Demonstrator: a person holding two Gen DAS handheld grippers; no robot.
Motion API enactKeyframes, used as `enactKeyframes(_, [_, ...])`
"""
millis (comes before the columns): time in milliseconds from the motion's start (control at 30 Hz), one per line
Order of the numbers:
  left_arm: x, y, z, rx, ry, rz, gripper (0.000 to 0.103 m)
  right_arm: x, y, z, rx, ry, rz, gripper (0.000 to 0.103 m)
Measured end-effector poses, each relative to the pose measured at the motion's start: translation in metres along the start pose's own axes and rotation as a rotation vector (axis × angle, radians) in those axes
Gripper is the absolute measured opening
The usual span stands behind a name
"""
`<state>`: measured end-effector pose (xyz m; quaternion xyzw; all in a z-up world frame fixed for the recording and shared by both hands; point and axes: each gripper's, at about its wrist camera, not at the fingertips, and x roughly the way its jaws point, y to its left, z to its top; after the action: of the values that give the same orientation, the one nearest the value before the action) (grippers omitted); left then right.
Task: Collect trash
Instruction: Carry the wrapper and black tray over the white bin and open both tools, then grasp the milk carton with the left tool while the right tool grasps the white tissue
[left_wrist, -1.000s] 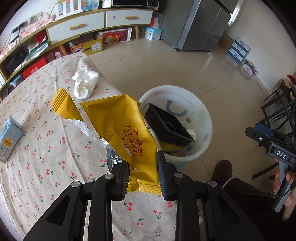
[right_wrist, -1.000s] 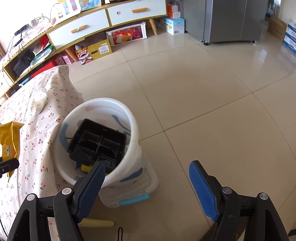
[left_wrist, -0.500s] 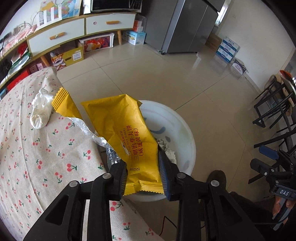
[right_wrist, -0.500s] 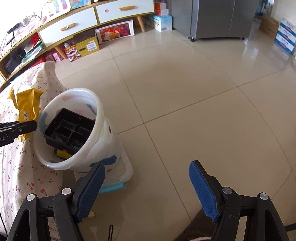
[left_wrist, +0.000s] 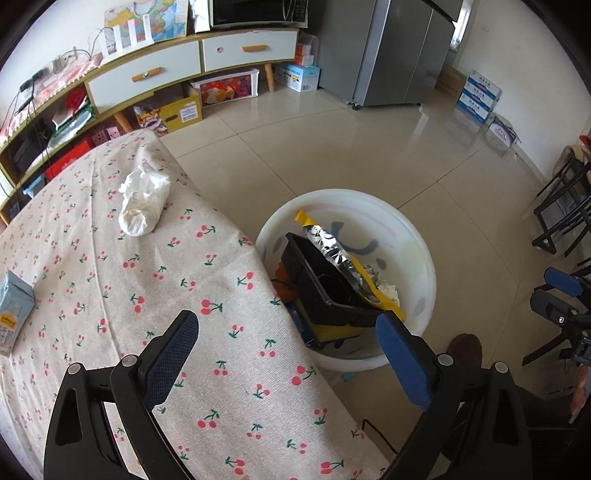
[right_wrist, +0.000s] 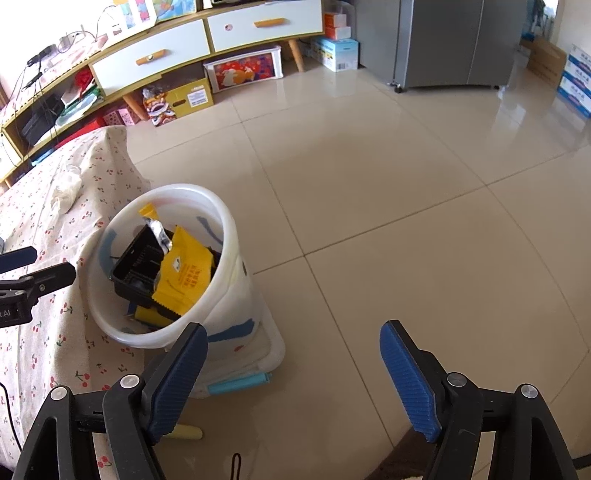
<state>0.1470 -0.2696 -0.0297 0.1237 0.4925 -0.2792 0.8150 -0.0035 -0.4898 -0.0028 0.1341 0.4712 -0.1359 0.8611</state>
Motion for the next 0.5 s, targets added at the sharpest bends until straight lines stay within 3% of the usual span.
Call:
enactKeyframes(267, [-0.017,0.054,-0.017,-0.043,0.009,0.077,0.098,0.003,0.033,0.008,-0.037,-0.008,0.030,0.083])
enactKeyframes(500, [-0.030,0.132,-0.021,-0.140,0.014,0.162,0.098,0.011,0.070,0.017,-0.088,-0.009,0.058,0.083])
